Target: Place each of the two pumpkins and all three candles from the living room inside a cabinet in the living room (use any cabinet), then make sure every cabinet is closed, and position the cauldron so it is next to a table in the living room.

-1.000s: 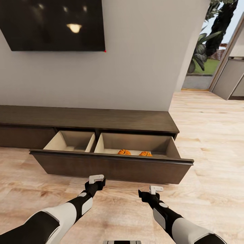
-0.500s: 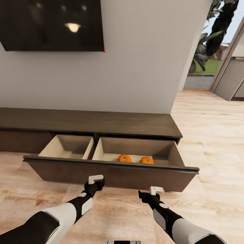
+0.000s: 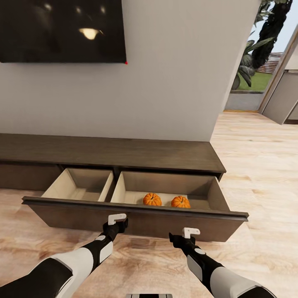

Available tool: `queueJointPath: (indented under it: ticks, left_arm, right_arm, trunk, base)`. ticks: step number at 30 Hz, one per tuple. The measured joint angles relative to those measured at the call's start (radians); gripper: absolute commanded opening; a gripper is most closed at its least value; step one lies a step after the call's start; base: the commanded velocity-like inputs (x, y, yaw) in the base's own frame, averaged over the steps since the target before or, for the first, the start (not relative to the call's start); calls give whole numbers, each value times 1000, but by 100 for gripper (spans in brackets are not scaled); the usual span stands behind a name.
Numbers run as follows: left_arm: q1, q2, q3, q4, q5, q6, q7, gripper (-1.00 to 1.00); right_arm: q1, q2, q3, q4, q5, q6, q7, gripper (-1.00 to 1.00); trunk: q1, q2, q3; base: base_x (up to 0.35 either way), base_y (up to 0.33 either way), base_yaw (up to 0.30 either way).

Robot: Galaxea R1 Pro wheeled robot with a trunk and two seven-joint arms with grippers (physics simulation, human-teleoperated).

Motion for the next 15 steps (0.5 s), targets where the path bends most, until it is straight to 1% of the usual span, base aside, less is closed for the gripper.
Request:
queueJointPath:
  ticks: [10, 15]
  left_arm:
    - [0, 0, 0, 0, 0, 0, 0, 100]
    - [0, 0, 0, 0, 0, 0, 0, 100]
  right_arm:
    - [0, 0, 0, 0, 0, 0, 0, 100]
    - [0, 0, 0, 0, 0, 0, 0, 100]
  trunk:
    - [0, 0, 0]
    - [0, 0, 0]
  base:
    - [0, 0, 0]
    - [81, 0, 0]
